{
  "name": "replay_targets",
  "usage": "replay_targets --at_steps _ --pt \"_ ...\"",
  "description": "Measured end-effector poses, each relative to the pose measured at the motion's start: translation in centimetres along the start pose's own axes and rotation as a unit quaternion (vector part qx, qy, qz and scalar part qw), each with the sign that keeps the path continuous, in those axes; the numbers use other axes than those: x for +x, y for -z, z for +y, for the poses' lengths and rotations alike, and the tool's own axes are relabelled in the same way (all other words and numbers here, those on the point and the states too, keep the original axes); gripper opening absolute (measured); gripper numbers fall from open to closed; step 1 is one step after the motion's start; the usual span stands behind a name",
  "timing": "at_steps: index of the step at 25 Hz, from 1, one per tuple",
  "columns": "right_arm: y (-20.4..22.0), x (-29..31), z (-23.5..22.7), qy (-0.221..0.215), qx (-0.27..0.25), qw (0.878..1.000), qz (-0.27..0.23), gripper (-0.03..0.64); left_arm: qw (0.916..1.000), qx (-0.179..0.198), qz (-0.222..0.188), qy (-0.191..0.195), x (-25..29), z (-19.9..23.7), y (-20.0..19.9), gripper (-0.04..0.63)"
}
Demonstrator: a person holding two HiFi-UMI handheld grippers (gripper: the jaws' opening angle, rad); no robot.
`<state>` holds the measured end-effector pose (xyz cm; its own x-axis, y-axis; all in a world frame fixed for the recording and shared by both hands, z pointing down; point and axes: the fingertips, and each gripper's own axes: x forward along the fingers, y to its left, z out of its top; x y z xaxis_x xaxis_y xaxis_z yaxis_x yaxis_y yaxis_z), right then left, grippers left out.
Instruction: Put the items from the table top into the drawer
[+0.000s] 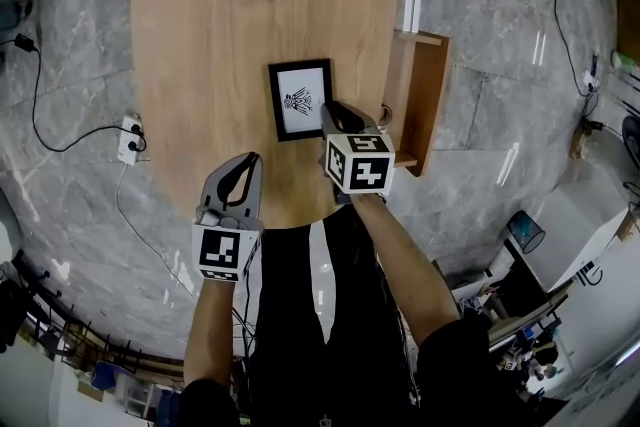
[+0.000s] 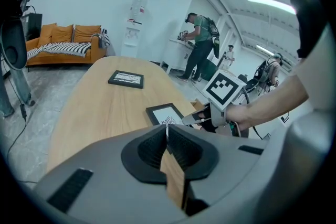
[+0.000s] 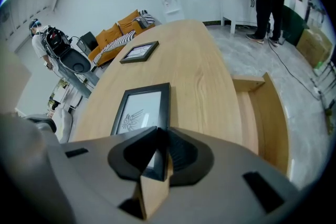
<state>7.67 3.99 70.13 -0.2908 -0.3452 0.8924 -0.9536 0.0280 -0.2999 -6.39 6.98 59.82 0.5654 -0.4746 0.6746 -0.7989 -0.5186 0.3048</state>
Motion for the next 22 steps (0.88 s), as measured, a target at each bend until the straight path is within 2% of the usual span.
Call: replay_targets --at_steps 11,22 --pt "-1.9 -2.8 -2.1 -0.007 0.041 0.998 -0.037 0.071 0.9998 0.017 0.004 0.01 0.3 -1.4 -0.7 0.023" --pt "-2.7 -5.1 -7.5 0.011 0.073 0.995 -0.063 0.071 0.9986 0.038 0.015 0.034 2.4 -4.6 -1.2 0.023"
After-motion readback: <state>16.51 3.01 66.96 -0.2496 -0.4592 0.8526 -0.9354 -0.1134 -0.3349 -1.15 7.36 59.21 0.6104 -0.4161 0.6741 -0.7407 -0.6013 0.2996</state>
